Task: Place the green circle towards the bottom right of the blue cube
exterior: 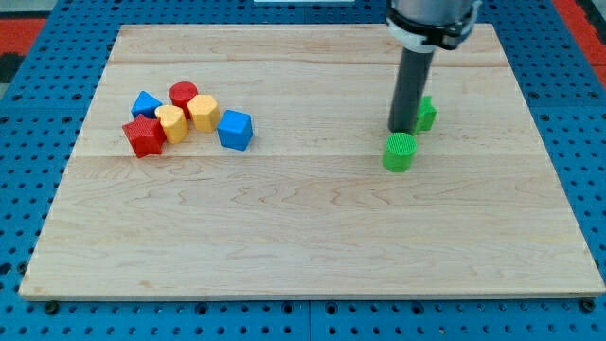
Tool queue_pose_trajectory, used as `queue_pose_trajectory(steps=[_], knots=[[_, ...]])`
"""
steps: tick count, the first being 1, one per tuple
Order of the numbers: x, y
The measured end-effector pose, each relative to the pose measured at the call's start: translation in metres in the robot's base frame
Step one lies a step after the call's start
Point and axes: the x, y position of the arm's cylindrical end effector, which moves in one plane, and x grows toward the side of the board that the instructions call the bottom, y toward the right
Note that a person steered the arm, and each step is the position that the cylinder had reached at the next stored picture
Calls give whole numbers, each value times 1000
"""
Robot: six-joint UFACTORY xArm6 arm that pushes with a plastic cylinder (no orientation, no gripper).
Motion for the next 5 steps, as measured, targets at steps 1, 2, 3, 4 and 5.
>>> queue_pose_trajectory(steps=[1,2,3,4,5], knots=[[39,6],[45,-87],[46,-172],[88,-138],[112,-192]])
